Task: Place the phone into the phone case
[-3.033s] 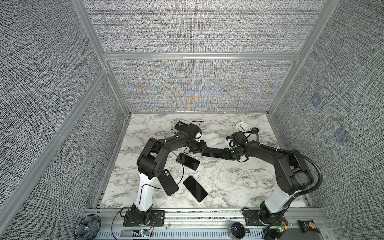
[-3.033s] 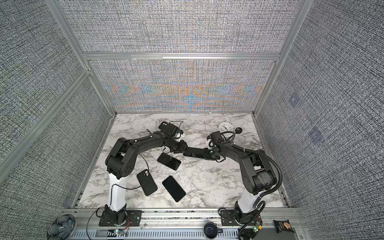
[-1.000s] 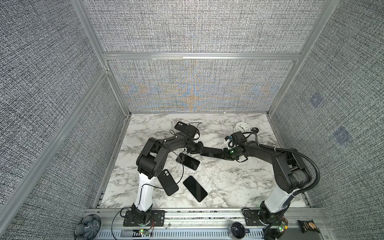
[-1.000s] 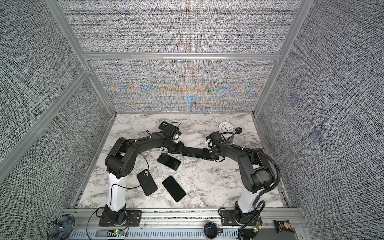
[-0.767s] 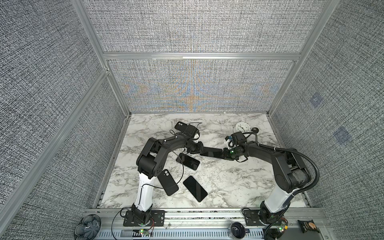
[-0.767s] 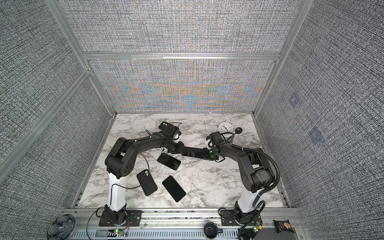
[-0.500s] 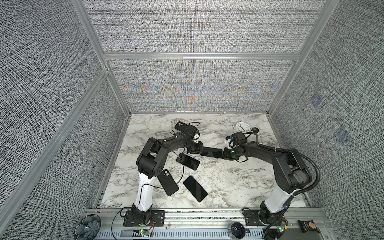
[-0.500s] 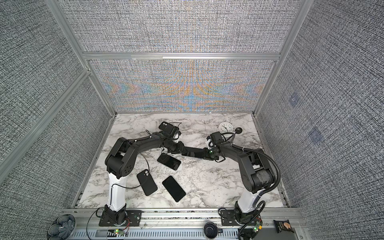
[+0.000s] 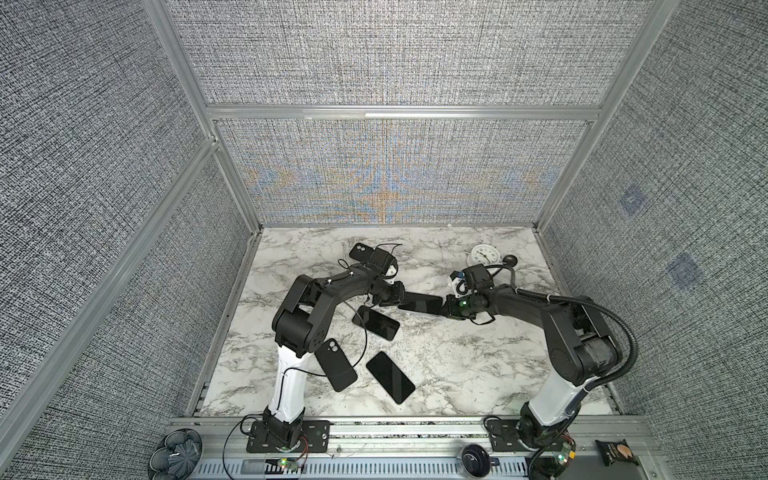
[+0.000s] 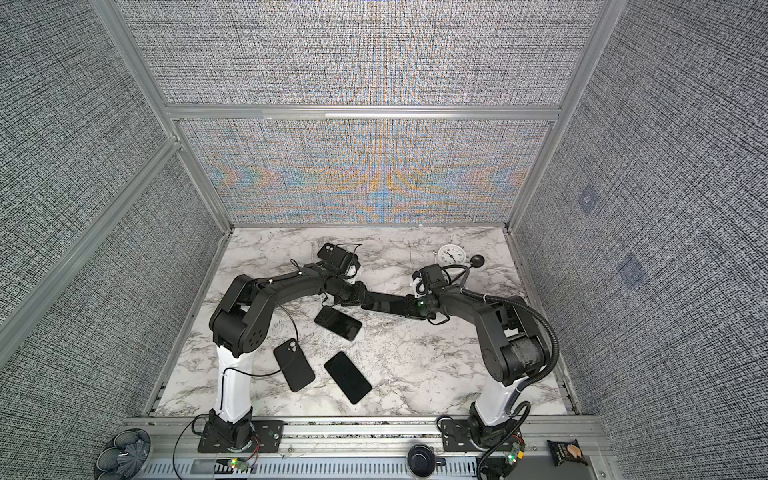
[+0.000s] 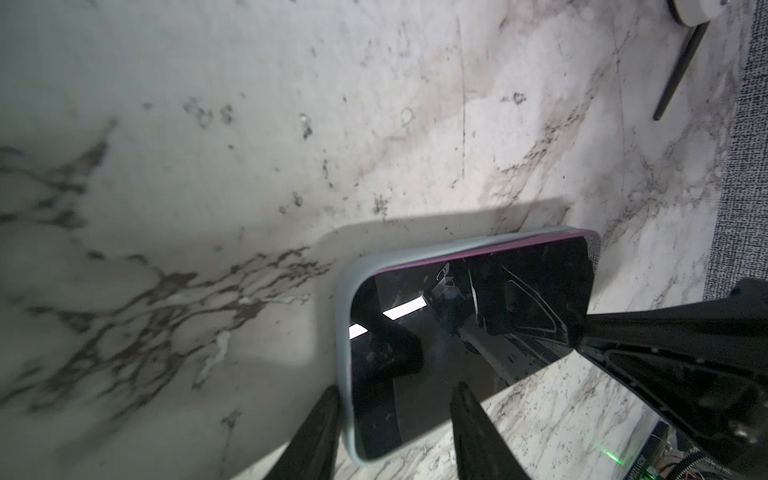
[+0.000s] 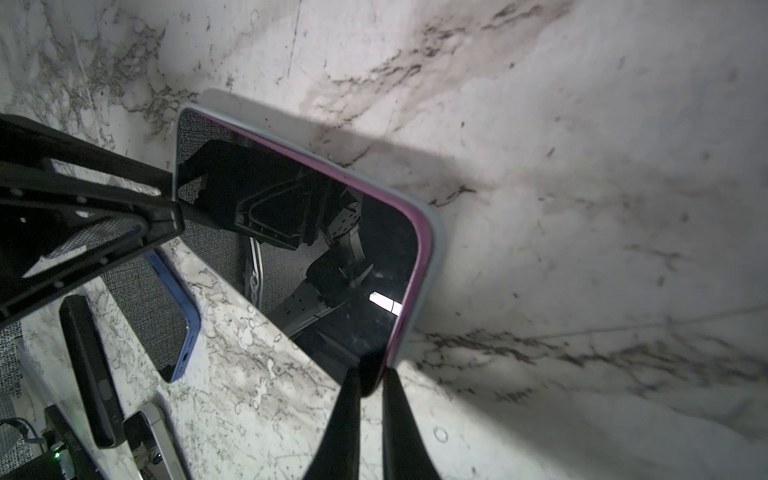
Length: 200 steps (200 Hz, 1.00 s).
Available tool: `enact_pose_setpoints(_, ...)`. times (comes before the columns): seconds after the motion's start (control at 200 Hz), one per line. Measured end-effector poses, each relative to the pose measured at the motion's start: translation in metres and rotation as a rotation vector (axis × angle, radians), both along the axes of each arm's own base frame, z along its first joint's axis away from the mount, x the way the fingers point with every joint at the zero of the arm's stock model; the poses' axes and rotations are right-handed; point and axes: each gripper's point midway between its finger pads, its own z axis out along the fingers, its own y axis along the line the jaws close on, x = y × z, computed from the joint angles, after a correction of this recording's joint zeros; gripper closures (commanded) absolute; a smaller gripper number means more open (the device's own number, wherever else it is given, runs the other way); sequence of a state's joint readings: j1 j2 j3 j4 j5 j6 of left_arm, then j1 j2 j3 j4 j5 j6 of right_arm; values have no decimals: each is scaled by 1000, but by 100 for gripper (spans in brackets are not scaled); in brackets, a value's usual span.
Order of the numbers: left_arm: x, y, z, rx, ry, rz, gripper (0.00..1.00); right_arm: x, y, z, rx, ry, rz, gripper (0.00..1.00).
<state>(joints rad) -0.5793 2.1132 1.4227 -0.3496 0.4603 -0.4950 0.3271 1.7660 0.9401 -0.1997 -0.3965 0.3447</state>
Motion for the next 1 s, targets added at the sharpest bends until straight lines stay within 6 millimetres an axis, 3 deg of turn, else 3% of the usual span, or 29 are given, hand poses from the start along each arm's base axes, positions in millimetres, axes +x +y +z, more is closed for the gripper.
enact_pose_setpoints(0.56,0,0,0,0,0,3,55,0,0,-3,4,-2,-9,82)
enact_pose_setpoints(1.0,0,0,0,-1,-4,3,55,-1,2,-5,2,4,-21,86)
